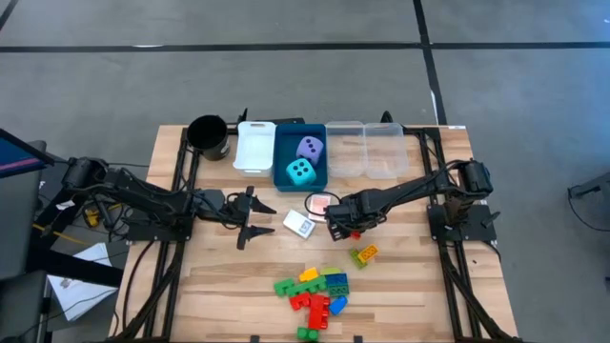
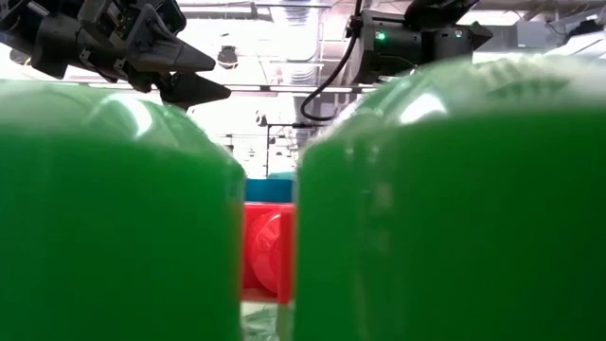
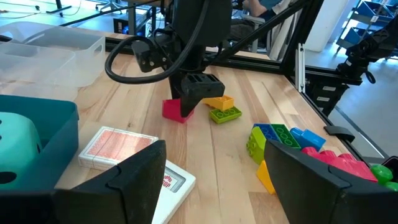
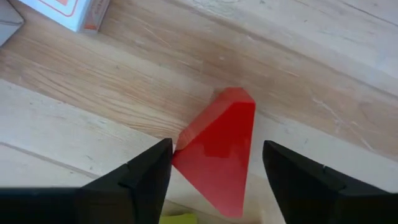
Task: Pick & Place Toys
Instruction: Put the red triangle block into the right transparent bin
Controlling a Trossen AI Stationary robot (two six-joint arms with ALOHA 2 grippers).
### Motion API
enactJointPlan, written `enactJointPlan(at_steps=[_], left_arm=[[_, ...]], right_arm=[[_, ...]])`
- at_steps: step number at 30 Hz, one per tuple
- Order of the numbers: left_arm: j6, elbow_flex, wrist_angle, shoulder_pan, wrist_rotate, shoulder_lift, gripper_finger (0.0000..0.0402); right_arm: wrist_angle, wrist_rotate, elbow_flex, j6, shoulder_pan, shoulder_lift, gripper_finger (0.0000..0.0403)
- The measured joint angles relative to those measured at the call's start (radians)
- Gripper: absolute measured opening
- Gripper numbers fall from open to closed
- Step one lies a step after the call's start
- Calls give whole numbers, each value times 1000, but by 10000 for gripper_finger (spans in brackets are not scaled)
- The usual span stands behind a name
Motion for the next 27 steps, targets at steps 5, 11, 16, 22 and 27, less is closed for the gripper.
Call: enactJointPlan(at_steps=[5,11,16,22,27], left_arm=[[0,0,0,0,0,0,266],[0,0,0,0,0,0,266],[0,0,0,0,0,0,266],[0,0,0,0,0,0,266],[0,0,0,0,0,0,266]], right_arm=[[-2,-30,0,10,0,0,184],[-2,-45,1,-26,3,0,157],[-8,-51,1,-76,3,0,157],[-154,-74,74,-124,3,1,157],[-288,13,177,-141,0,1,157]])
